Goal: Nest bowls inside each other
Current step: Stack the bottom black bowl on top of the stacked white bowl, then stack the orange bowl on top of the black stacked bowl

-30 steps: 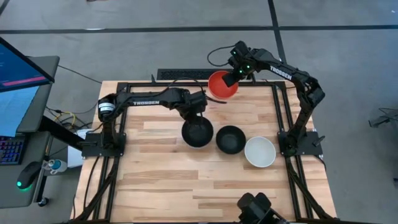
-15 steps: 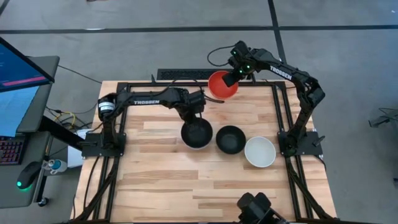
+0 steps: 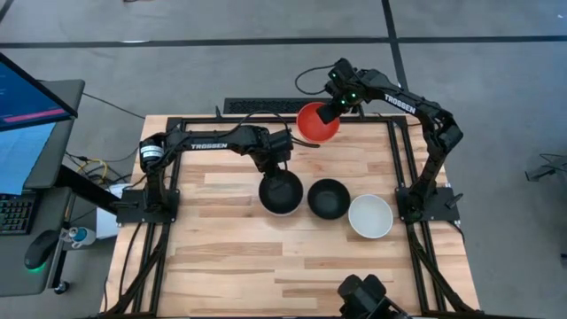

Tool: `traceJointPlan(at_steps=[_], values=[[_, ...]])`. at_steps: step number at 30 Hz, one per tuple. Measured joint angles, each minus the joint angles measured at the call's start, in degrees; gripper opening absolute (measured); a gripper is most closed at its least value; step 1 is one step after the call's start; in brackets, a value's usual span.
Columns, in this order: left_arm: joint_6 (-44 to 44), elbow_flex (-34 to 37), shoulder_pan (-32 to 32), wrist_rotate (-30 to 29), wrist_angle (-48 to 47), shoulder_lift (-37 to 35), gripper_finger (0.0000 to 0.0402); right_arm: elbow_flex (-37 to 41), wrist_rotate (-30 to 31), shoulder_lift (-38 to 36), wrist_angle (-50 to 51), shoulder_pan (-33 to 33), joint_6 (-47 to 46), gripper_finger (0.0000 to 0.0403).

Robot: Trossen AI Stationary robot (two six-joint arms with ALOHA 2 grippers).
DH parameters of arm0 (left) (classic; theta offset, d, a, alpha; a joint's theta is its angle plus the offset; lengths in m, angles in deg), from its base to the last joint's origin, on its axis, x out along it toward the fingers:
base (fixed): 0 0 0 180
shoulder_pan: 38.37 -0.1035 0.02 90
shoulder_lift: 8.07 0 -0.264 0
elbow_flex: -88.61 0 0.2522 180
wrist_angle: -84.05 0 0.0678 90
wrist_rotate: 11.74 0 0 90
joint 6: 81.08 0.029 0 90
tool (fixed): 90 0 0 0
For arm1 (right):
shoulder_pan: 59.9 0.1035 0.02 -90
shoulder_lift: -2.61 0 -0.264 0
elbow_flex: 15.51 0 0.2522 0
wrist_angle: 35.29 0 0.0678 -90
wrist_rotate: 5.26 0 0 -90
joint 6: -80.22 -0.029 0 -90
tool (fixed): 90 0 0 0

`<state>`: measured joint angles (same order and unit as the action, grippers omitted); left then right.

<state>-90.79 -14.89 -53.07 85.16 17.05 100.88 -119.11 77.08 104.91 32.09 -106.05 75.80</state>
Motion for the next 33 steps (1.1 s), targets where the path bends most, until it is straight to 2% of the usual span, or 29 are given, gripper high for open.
traceJointPlan(at_steps=[7, 11, 21, 24, 29, 33], values=[[0.26, 0.27, 0.29, -1.54, 0.54, -0.06, 0.0096, 0.00, 0.00, 0.00, 0.21, 0.00, 0.02, 0.0040], [-1.00, 1.73, 0.81, -6.16, 2.48, -0.11, 0.0108, 0.00, 0.00, 0.00, 0.48, 0.00, 0.04, 0.0039], [-3.13, 1.27, 4.00, -4.61, 2.60, -0.66, 0.0147, 0.01, 0.00, 0.00, 0.57, 0.00, 0.39, 0.0045], [-3.72, -1.06, 4.67, -4.83, 2.49, -1.72, 0.0157, 0.02, 0.00, 0.00, 0.53, 0.00, 0.39, 0.0045], [-3.42, -6.86, 4.95, -9.31, -1.20, -3.55, 0.0170, 0.02, -0.14, 0.00, 0.34, 0.07, 0.38, 0.0045], [-2.29, -9.14, 5.06, -15.10, -9.95, -5.68, 0.0176, 0.02, -5.63, -0.01, 0.35, 1.82, -0.26, 0.0045]])
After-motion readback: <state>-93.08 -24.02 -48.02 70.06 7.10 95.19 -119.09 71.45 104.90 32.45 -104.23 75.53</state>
